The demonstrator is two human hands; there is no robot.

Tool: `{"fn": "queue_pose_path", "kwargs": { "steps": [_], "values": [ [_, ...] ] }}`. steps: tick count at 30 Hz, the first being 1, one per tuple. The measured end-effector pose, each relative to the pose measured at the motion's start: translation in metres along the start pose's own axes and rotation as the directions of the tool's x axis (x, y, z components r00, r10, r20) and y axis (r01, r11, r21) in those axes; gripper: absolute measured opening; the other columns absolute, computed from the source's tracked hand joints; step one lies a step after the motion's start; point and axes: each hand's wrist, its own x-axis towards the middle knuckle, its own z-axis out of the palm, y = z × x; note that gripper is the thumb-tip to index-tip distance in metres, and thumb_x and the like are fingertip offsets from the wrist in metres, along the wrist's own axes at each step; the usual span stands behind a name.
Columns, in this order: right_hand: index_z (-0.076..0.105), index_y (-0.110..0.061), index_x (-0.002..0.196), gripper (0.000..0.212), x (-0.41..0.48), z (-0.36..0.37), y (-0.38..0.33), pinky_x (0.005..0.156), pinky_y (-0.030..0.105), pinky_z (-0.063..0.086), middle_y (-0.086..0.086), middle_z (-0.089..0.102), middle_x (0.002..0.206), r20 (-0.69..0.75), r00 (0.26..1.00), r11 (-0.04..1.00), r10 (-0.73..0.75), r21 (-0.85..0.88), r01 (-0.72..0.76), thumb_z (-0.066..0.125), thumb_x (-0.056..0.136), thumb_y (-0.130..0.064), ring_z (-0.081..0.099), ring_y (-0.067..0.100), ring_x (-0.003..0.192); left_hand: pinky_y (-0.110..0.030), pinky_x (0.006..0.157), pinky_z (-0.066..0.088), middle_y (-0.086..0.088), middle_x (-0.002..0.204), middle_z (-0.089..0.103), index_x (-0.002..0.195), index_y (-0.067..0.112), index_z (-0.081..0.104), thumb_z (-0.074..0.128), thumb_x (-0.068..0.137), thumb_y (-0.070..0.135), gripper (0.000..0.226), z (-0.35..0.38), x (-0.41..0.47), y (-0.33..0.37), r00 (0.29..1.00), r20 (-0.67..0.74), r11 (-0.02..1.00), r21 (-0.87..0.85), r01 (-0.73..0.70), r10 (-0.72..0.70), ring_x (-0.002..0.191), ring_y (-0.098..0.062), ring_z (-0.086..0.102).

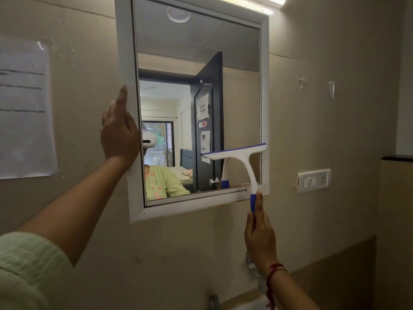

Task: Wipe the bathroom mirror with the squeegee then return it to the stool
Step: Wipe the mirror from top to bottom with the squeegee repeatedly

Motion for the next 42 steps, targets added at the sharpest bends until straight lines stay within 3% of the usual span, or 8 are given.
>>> {"fn": "queue_pose_path", "kwargs": {
  "steps": [6, 11, 15, 22, 25, 29, 37, 42],
  "values": [
    [0.009, -0.022, 0.142, 0.064, -0.019, -0.002, -0.006, 0.045, 0.020, 0.042, 0.002, 0.047, 0.073, 0.019, 0.998, 0.998, 0.062, 0.003, -0.062, 0.047, 0.092, -0.010, 0.044, 0.011, 0.051, -0.040, 0.097, 0.040, -0.013, 0.130, 0.053, 0.144, 0.020, 0.027, 0.027, 0.098, 0.016, 0.047, 0.001, 0.000, 0.000, 1.000, -0.003, 1.000, 0.008, -0.006, 0.006, 0.118, -0.032, 0.047],
    [0.009, -0.024, 0.142, 0.065, -0.045, -0.004, -0.003, 0.045, 0.019, 0.039, -0.008, 0.040, 0.070, 0.057, 0.992, 0.993, 0.115, 0.003, -0.115, 0.048, 0.092, -0.009, 0.040, 0.008, 0.050, -0.038, 0.096, 0.039, -0.014, 0.127, 0.055, 0.144, 0.019, 0.028, 0.027, 0.097, 0.015, 0.047, 0.000, 0.000, 0.001, 1.000, -0.010, 1.000, 0.012, -0.003, 0.003, 0.115, -0.031, 0.048],
    [0.009, -0.023, 0.143, 0.063, -0.061, -0.006, -0.001, 0.049, 0.027, 0.042, -0.011, 0.038, 0.070, 0.088, 0.983, 0.987, 0.160, 0.004, -0.161, 0.046, 0.093, -0.012, 0.043, 0.013, 0.055, -0.038, 0.097, 0.038, -0.013, 0.130, 0.053, 0.144, 0.020, 0.027, 0.026, 0.096, 0.014, 0.048, 0.000, 0.000, 0.001, 1.000, -0.001, 1.000, 0.016, -0.001, 0.001, 0.116, -0.032, 0.048],
    [0.004, -0.031, 0.143, 0.062, -0.077, -0.004, -0.010, 0.051, 0.011, 0.032, -0.015, 0.038, 0.068, 0.079, 0.980, 0.982, 0.183, 0.024, -0.185, 0.039, 0.092, -0.027, 0.042, 0.006, 0.054, -0.036, 0.095, 0.037, -0.012, 0.131, 0.053, 0.144, 0.019, 0.028, 0.027, 0.095, 0.011, 0.049, -0.001, 0.000, 0.003, 1.000, -0.003, 1.000, 0.013, 0.008, -0.008, 0.117, -0.032, 0.047],
    [0.002, -0.034, 0.142, 0.061, -0.085, -0.003, -0.013, 0.050, 0.012, 0.035, -0.007, 0.045, 0.069, 0.080, 0.980, 0.982, 0.181, 0.033, -0.184, 0.033, 0.090, -0.034, 0.044, 0.007, 0.053, -0.036, 0.095, 0.038, -0.013, 0.129, 0.054, 0.144, 0.019, 0.028, 0.027, 0.095, 0.011, 0.049, -0.002, -0.001, 0.004, 1.000, 0.000, 1.000, 0.010, 0.007, -0.007, 0.116, -0.032, 0.047],
    [0.001, -0.038, 0.139, 0.060, -0.087, -0.006, -0.012, 0.051, 0.014, 0.038, -0.001, 0.048, 0.071, 0.095, 0.978, 0.981, 0.186, 0.046, -0.191, 0.038, 0.093, -0.028, 0.046, 0.008, 0.054, -0.038, 0.093, 0.039, -0.014, 0.127, 0.054, 0.144, 0.020, 0.027, 0.027, 0.096, 0.012, 0.049, -0.002, -0.001, 0.003, 1.000, 0.004, 1.000, 0.008, 0.014, -0.014, 0.115, -0.033, 0.047],
    [0.006, -0.033, 0.144, 0.060, -0.082, -0.026, -0.022, 0.048, 0.012, 0.041, -0.007, 0.043, 0.067, 0.176, 0.966, 0.978, 0.190, 0.053, -0.202, 0.040, 0.095, -0.023, 0.045, 0.007, 0.053, -0.041, 0.092, 0.041, -0.013, 0.129, 0.054, 0.144, 0.022, 0.026, 0.025, 0.096, 0.014, 0.049, -0.003, -0.001, 0.004, 0.999, 0.026, 0.999, 0.005, 0.032, -0.032, 0.117, -0.031, 0.047],
    [0.008, -0.046, 0.137, 0.055, -0.074, -0.040, -0.037, 0.049, 0.013, 0.044, -0.004, 0.046, 0.064, 0.139, 0.976, 0.971, 0.168, 0.150, -0.188, 0.036, 0.093, -0.032, 0.047, 0.005, 0.050, -0.044, 0.096, 0.041, -0.012, 0.131, 0.053, 0.144, 0.023, 0.026, 0.025, 0.096, 0.016, 0.048, -0.003, -0.001, 0.004, 0.998, 0.031, 0.999, 0.006, 0.049, -0.050, 0.124, -0.033, 0.043]
  ]
}}
